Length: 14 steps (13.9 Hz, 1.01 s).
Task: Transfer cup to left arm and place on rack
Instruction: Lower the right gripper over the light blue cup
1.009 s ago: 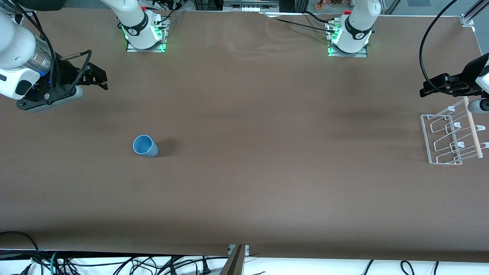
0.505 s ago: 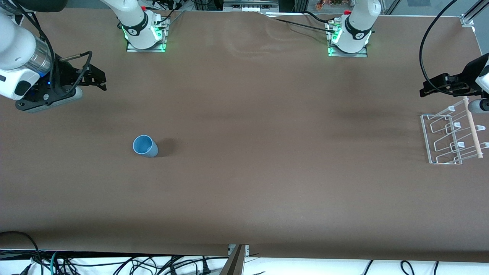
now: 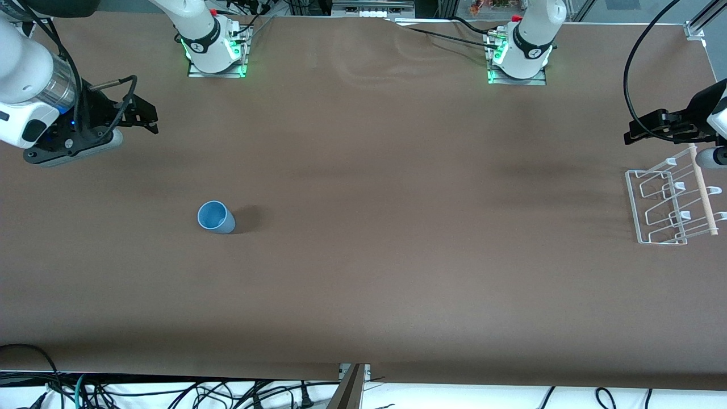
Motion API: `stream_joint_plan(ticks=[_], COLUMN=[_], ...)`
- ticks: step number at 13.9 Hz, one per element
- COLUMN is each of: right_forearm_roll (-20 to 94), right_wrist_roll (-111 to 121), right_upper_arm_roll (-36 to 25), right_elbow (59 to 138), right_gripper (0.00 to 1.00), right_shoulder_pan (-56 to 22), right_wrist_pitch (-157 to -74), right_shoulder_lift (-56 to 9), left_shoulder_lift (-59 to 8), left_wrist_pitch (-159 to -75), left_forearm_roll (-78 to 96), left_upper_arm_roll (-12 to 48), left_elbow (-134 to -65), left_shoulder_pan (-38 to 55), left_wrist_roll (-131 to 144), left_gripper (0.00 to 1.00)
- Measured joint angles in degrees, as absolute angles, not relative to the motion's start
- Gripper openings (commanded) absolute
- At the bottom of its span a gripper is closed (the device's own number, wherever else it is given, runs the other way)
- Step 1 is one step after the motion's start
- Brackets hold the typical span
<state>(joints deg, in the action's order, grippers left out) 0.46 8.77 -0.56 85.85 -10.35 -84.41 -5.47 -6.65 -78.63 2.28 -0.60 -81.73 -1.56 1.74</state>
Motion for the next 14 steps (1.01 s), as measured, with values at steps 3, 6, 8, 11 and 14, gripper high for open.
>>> stream_joint_plan(ticks=[3, 6, 8, 11, 14], right_forearm_roll=[0.2, -0.7, -0.8, -0.8, -0.8], right_wrist_roll=[8.8, 8.8, 8.7, 8.6, 8.6], right_upper_arm_roll=[-0.6, -0.6, -0.6, -0.6, -0.6], right_elbow=[85.9, 86.7, 90.3, 97.8, 100.0], right_gripper=[1.00, 1.00, 1.00, 1.00, 1.00], right_shoulder_pan=[-10.3, -10.2, -10.1, -10.1, -9.9], right_wrist_pitch=[-86.0, -90.4, -96.2, -107.4, -113.3], right_shoulder_lift=[-7.7, -11.0, -12.5, -13.6, -16.5], left_shoulder_lift=[-6.6, -6.6, -6.6, -6.7, -6.6], left_wrist_pitch=[-78.6, -78.6, -78.6, -78.6, -78.6], left_forearm_roll=[2.3, 2.3, 2.3, 2.3, 2.3], left_upper_arm_roll=[-0.6, -0.6, -0.6, -0.6, -0.6], left_elbow=[-81.7, -81.7, -81.7, -81.7, -81.7], left_shoulder_pan=[-1.6, -1.6, -1.6, -1.6, -1.6], left_wrist_roll=[1.7, 1.7, 1.7, 1.7, 1.7], left_gripper=[1.00, 1.00, 1.00, 1.00, 1.00])
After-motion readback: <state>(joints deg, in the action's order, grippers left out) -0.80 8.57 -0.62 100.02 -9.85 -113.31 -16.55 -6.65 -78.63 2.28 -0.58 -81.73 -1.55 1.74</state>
